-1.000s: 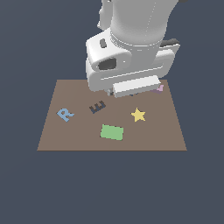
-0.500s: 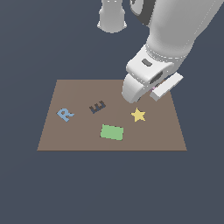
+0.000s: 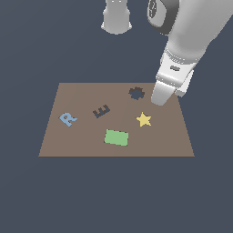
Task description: Insert a designated object into the corresponding slot on a board.
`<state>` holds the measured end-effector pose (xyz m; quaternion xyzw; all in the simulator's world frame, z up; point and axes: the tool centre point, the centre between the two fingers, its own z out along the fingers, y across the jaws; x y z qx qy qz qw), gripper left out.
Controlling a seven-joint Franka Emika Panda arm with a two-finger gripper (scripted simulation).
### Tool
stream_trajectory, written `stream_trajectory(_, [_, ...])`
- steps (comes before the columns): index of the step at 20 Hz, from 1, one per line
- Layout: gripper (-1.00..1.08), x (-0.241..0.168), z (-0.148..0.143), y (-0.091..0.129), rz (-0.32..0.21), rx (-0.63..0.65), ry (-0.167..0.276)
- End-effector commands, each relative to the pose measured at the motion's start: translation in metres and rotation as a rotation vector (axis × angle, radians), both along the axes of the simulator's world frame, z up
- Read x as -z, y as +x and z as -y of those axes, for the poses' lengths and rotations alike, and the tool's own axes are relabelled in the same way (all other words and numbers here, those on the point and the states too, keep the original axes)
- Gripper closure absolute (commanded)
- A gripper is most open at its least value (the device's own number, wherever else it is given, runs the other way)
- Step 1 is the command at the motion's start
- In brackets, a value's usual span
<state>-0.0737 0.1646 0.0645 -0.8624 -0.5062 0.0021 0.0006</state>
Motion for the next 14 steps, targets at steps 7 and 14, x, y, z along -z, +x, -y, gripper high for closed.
stream_trajectory(7, [-0.92,0.014,-0.014,-0.022,0.004,-0.148,0.003])
stream_trajectory(14, [-0.92,0.015,-0.014,-0.023,0.004,-0.152,0.002])
